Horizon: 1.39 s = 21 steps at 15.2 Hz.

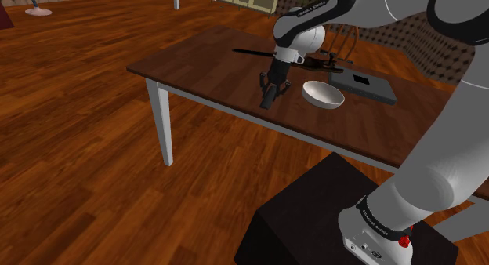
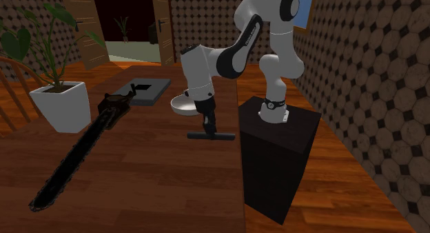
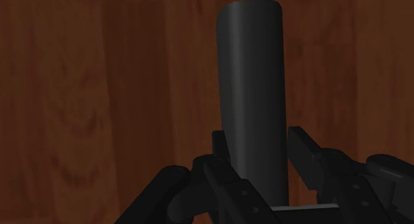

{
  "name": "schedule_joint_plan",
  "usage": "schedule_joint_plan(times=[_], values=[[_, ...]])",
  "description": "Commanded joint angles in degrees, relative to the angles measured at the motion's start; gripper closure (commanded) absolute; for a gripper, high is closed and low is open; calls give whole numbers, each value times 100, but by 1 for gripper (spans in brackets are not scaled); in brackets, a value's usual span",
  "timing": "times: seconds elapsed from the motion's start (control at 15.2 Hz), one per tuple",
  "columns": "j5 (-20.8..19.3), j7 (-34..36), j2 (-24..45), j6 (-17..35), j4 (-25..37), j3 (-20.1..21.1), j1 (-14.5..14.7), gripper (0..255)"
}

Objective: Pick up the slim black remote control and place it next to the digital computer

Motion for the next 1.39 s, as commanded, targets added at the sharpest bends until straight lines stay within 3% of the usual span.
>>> schedule_joint_plan(times=[0.0, 1.06, 1.32], values=[[-13, 31, -89, -134, 44, -1, 2, 255], [-108, 241, -604, -1228, 640, -23, -15, 255], [-136, -112, -895, -1238, 292, -185, -213, 255]])
